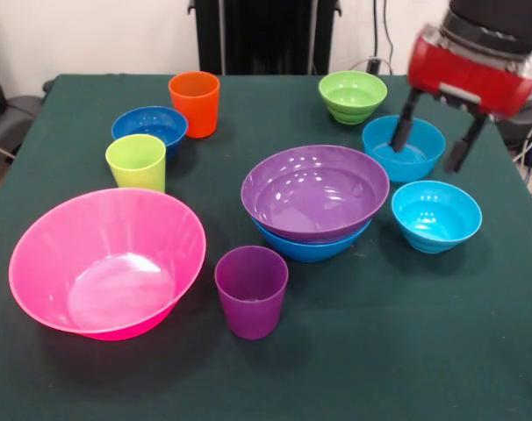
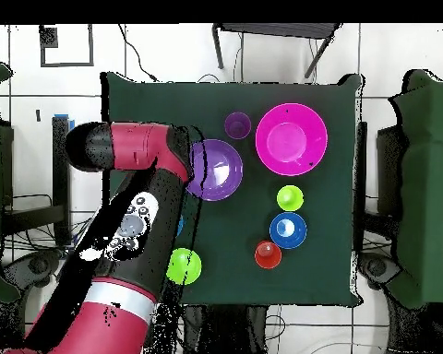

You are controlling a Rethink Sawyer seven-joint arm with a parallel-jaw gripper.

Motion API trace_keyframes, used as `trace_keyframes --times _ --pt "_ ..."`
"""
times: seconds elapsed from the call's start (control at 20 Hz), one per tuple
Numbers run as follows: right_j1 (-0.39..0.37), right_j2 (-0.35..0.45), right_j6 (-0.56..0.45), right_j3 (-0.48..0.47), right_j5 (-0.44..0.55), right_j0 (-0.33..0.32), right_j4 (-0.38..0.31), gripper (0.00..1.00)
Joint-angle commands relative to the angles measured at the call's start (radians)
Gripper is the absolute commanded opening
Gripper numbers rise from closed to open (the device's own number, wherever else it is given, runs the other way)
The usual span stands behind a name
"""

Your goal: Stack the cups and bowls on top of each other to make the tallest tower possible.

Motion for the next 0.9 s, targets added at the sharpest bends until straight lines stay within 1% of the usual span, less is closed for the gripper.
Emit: trace_keyframes --times 0.05,0.3,0.6,0.9 --pt "-0.107 0.157 -0.236 0.162 0.072 -0.095 -0.122 1.0" --pt "-0.147 0.211 -0.303 0.237 0.022 -0.168 -0.161 1.0" --pt "-0.16 0.27 -0.335 0.284 -0.05 -0.244 -0.246 1.0" --pt "-0.126 0.35 -0.347 0.294 -0.115 -0.335 -0.338 1.0"
